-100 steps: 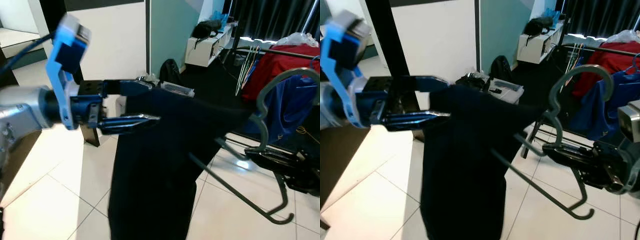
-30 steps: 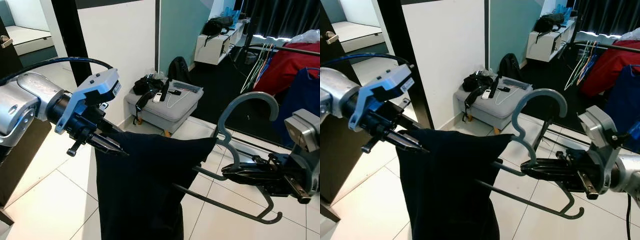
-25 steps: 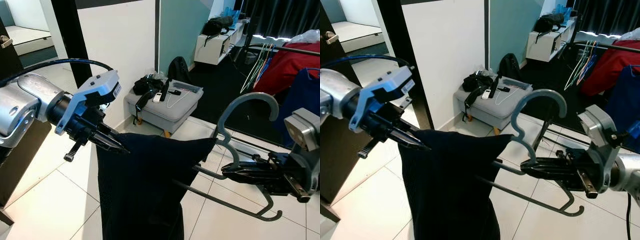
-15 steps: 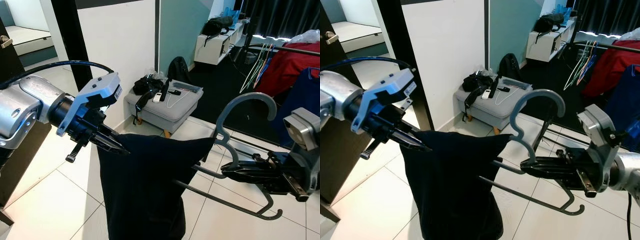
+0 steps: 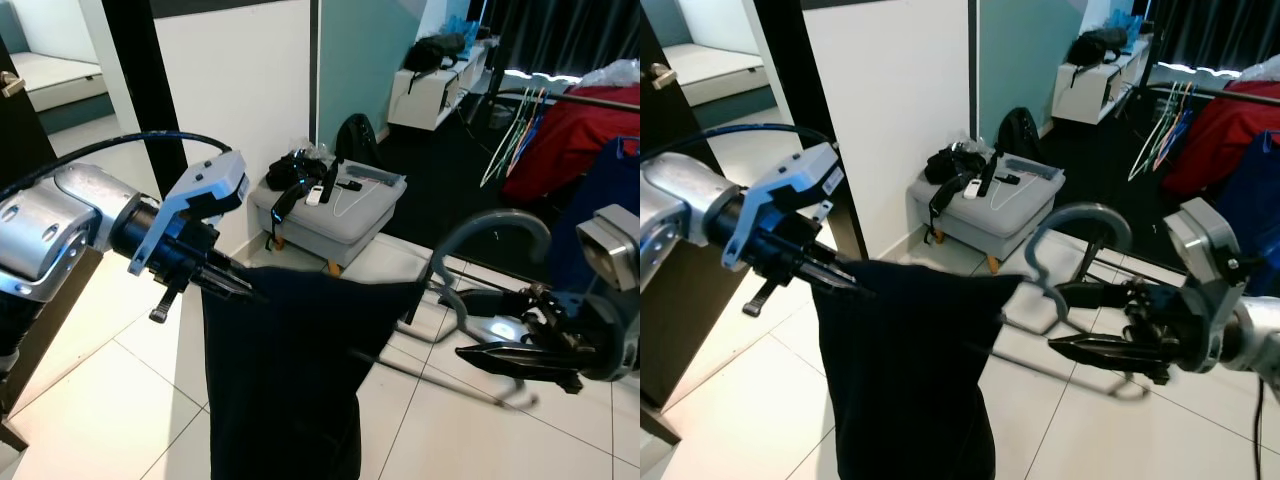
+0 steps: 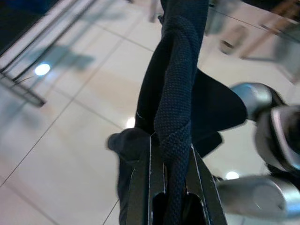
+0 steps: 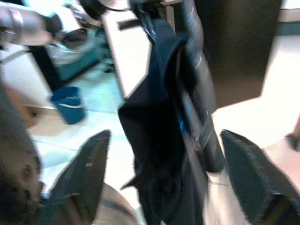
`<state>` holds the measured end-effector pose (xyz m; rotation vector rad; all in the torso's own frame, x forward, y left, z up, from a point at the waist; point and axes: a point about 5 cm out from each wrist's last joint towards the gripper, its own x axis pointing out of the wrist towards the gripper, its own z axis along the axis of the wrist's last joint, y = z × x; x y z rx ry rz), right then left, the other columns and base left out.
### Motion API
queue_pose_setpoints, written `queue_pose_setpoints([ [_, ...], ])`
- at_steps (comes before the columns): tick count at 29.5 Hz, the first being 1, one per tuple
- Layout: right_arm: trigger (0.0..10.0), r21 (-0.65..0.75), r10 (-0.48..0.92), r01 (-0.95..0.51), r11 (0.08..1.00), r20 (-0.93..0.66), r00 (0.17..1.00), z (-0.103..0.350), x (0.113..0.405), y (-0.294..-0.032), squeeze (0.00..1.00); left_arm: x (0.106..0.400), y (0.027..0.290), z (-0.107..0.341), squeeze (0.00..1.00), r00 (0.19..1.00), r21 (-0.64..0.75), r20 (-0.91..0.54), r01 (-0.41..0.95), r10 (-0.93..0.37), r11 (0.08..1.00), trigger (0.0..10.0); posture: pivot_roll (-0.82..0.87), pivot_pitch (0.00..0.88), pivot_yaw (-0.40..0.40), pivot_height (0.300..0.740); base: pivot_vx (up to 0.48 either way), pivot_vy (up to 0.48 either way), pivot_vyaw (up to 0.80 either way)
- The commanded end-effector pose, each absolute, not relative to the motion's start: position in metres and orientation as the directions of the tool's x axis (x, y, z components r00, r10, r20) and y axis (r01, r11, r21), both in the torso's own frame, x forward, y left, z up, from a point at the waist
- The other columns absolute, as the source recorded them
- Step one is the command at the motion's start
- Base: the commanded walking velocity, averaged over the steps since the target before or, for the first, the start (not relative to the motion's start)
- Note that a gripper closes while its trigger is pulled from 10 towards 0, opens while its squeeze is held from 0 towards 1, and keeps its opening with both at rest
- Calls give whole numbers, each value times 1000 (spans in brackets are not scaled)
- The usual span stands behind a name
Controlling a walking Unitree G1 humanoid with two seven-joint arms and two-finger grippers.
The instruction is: Hang hanger
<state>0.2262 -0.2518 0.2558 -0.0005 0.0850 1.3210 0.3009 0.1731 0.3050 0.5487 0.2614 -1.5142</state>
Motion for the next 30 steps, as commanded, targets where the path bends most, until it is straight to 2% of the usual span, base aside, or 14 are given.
queue_pose_setpoints([
  [1,10000,-5,941,-944,330,-79,330,261,225,-265,1000,308,180,314,0,149,245,-445,969,-883,40,0,-40,0,16,740,0,0,0],
  [6,10000,-31,912,-915,403,-66,404,264,224,-277,1000,314,185,317,0,226,280,-413,953,-882,113,0,-41,0,16,740,0,0,0],
  [7,10000,-69,849,-848,526,96,519,280,216,-295,1000,326,192,324,0,354,321,-308,912,-883,253,0,-43,0,11,740,0,0,0],
  [11,10000,-60,835,-841,538,176,521,284,211,-293,1000,329,190,326,0,386,327,-259,898,-885,296,0,-48,0,12,740,0,0,0],
  [15,10000,28,833,-854,519,210,512,251,207,-258,1000,336,179,344,0,444,348,-79,851,-892,393,0,-64,0,21,740,0,0,0],
  [19,10000,31,824,-846,532,210,526,246,209,-252,1000,337,178,348,0,443,347,-53,848,-895,400,0,-64,0,21,740,0,0,0],
  [20,10000,75,754,-795,602,276,597,240,222,-245,0,337,173,357,0,444,356,-2,838,-896,415,0,-63,0,16,740,0,0,0],
  [21,10000,160,638,-708,688,332,695,233,240,-240,0,338,168,370,0,446,365,71,821,-892,440,0,-64,0,17,740,0,0,0],
  [24,10000,229,555,-646,728,356,752,228,253,-236,0,338,165,379,0,446,369,118,810,-887,456,0,-64,0,17,740,0,0,0],
  [25,10000,303,465,-568,765,348,814,221,265,-234,0,337,163,389,0,438,374,172,800,-882,470,0,-64,0,17,740,0,0,0],
  [26,10000,381,389,-500,778,333,859,215,273,-237,0,335,162,397,0,426,385,222,788,-877,480,4510,-65,0,14,740,0,0,0],
  [27,10000,381,389,-500,778,333,859,215,273,-237,0,335,162,397,0,426,385,222,788,-877,480,4510,-65,0,14,740,0,0,0],
  [28,10000,440,325,-441,782,316,891,210,278,-241,0,334,162,403,0,410,397,264,779,-873,486,10000,-64,0,14,740,0,0,0],
  [30,10000,440,325,-441,782,316,891,210,278,-241,0,334,162,403,0,410,397,264,779,-873,486,10000,-64,0,14,740,0,0,0],
])
